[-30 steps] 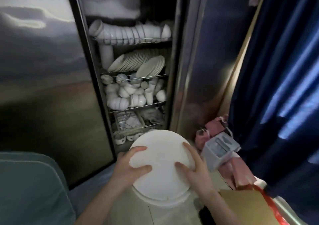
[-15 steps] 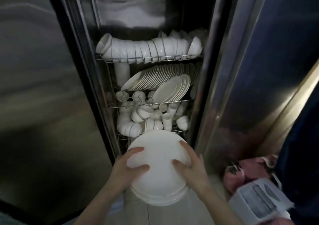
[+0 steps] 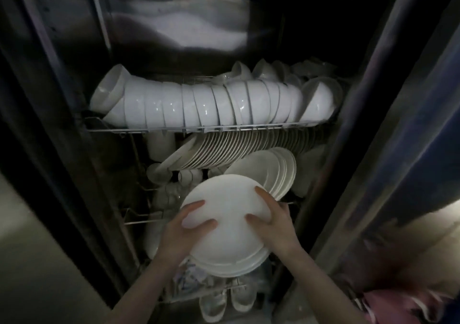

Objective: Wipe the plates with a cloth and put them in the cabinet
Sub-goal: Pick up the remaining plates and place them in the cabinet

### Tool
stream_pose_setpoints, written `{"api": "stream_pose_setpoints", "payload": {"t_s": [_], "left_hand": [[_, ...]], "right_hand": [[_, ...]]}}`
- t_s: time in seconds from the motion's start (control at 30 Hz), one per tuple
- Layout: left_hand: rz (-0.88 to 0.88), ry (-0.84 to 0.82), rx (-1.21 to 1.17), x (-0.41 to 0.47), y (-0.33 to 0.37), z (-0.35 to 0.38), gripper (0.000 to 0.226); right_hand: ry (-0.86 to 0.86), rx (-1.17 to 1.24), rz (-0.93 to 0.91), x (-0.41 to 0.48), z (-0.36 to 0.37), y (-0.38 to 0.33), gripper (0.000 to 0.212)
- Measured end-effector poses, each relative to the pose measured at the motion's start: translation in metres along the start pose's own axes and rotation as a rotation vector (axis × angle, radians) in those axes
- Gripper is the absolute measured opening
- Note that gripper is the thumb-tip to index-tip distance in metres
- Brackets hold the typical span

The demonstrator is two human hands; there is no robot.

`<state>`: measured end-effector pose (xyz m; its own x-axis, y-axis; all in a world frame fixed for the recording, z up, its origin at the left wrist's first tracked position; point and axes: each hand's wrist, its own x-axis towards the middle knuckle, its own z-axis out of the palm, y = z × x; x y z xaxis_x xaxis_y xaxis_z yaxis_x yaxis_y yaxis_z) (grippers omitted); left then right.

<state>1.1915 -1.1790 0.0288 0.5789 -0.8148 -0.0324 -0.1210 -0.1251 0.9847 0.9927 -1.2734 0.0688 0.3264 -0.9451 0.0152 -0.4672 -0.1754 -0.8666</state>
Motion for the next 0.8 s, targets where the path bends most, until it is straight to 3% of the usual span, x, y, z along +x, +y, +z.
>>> {"api": "stream_pose_setpoints", "payload": {"t_s": [0.3, 0.8], "left_hand": [[0.007, -0.024, 0.054, 0.143, -0.015, 0.037, 0.051], [-0.043, -0.002, -0.087, 0.181, -0.044, 0.107, 0.046]], "right_hand": [[0.03, -0.186, -0.053, 0.138, 0.022, -0.016, 0.069], [-0.053, -0.588, -0.144, 0.201, -0.003, -0.03, 0.061]]}}
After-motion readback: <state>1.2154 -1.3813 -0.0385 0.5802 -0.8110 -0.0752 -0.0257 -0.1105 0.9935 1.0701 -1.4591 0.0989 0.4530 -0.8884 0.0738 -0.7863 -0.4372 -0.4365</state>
